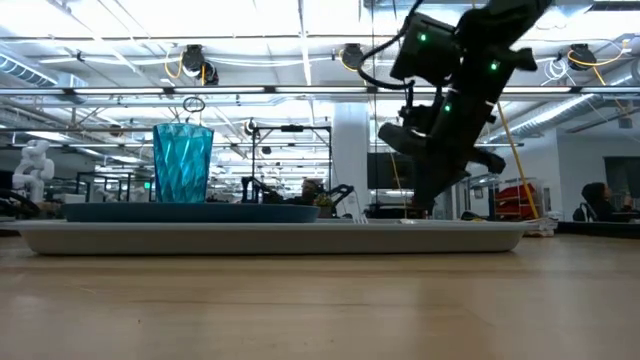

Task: Pick and place plate/cup/fork/spoon on tray
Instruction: Adjust the yellow spoon on the gray serving tray

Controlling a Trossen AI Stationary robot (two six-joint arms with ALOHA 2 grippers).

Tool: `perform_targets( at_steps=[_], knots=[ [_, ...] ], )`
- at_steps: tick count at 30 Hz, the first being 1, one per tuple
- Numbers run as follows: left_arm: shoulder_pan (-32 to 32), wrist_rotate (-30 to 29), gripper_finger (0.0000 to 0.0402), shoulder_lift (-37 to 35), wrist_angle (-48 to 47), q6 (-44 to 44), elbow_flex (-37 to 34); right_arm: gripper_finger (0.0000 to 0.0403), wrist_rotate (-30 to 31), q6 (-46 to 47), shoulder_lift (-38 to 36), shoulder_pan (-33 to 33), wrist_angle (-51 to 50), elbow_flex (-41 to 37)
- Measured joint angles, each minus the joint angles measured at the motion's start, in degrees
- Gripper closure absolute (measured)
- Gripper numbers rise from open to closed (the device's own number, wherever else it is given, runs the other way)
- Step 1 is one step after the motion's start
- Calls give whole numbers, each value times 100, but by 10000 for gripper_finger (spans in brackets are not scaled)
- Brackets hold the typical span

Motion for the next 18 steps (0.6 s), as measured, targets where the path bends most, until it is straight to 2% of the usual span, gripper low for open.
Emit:
perform_targets(
  at_steps=[8, 18],
  knots=[
    [46, 0, 231, -2, -1, 4, 0, 403, -299, -108, 4, -158, 1160, -727],
    [159, -9, 231, 28, -69, -46, 0, 403, -303, -111, 153, -134, 1521, -876]
  ],
)
